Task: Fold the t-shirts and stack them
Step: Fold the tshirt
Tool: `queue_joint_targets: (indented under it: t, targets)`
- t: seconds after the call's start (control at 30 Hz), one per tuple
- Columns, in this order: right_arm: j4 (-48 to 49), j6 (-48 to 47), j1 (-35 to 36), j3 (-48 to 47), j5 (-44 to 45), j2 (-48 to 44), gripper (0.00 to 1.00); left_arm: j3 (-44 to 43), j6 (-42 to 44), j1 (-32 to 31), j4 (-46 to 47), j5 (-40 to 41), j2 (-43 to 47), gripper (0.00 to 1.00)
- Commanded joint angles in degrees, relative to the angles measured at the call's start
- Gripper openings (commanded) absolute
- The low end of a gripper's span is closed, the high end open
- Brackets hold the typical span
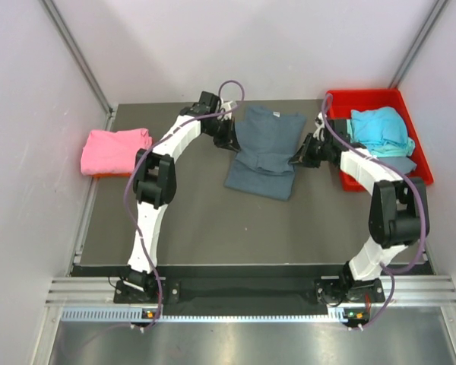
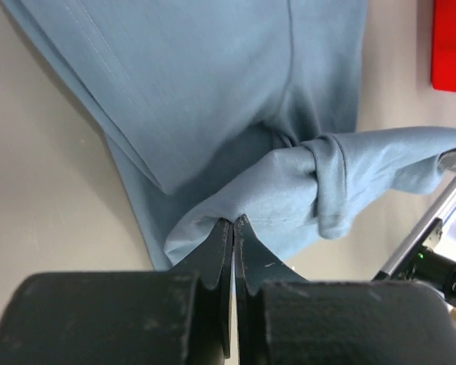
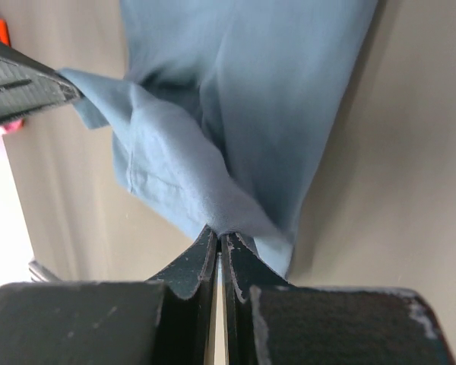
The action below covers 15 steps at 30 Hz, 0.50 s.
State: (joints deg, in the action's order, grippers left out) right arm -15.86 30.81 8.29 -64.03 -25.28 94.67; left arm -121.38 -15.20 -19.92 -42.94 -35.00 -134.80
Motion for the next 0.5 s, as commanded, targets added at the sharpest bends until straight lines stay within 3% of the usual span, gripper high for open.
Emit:
queue_joint_targets:
  t: [0.0, 0.47]
  targets:
    - [3.8, -1.9, -1.2, -6.4, -0.4, 3.1, 0.0, -5.5, 0.4, 0.8, 1.4, 0.3, -2.5, 0.0]
    - [5.7, -3.8, -1.3, -14.3, -0.1, 15.1, 0.0, -12.8, 0.0, 1.6, 6.9, 5.8, -9.0, 0.04]
